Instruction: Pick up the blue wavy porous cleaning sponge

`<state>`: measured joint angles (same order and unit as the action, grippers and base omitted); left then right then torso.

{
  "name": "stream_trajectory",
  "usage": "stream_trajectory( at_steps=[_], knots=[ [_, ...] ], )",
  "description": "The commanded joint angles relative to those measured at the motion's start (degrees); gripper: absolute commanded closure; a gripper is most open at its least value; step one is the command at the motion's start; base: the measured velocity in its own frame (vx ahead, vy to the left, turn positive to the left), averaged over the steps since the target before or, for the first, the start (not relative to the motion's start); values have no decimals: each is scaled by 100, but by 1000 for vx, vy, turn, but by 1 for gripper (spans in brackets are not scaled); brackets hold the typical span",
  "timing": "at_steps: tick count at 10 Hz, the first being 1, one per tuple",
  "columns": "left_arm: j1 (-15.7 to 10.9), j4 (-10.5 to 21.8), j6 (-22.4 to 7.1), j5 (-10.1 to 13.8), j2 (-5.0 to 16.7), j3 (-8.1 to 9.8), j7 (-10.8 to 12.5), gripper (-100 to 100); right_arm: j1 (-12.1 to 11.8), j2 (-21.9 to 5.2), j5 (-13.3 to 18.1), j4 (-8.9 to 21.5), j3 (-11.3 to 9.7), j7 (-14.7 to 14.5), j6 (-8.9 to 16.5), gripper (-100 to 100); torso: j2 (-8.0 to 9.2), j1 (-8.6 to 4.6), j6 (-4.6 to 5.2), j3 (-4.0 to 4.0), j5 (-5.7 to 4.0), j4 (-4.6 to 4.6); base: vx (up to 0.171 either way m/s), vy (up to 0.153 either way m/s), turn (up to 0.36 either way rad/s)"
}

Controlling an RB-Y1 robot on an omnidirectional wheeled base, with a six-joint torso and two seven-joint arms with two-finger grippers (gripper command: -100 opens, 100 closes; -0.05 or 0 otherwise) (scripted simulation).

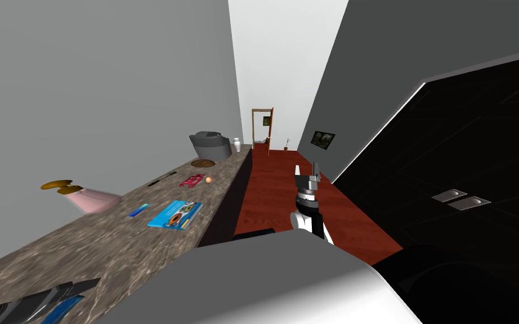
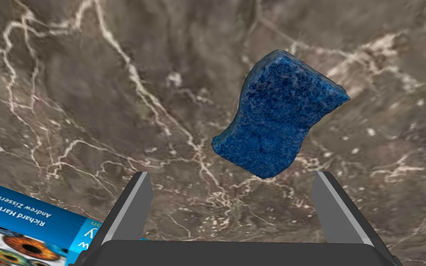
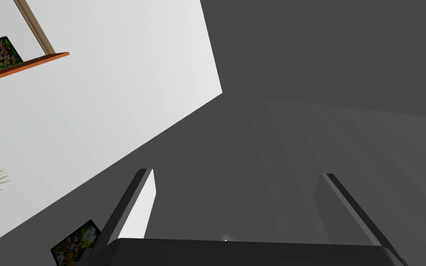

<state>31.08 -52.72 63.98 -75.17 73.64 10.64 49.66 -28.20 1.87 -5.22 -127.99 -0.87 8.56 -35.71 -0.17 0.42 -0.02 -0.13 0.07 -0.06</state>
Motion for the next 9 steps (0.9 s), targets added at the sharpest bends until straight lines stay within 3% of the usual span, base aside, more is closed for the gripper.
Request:
stream_trajectory(
  at_steps=[1, 5, 6, 7, 9],
  knots=[
    [80, -58, -198, 236, 54, -215, -106, -100, 0, 0, 0, 0, 0, 0, 0, 0, 0, 0, 0, 0, 0, 0, 61, 8, 50],
    [232, -172, -548, 666, 148, -608, -283, -100, 0, 0, 0, 0, 0, 0, 0, 0, -5, -1, 1, -3, 0, -2, 55, -3, 48],
    [227, -175, -501, 609, 137, -547, -246, -100, 0, 0, 0, 0, 0, 0, 0, 0, -1, 0, 1, -1, 0, -1, 16, -2, 9],
    [226, -174, -516, 618, 138, -559, -255, 100, 1, 0, 0, 0, 0, 0, 0, 0, 6, 1, 2, 3, 0, 1, 0, 0, 0],
    [224, -172, -520, 617, 142, -554, -254, 100, 1, 0, 0, 0, 0, 0, 0, 0, 14, -4, 1, 7, 2, 2, 0, 0, 0]
  ],
)
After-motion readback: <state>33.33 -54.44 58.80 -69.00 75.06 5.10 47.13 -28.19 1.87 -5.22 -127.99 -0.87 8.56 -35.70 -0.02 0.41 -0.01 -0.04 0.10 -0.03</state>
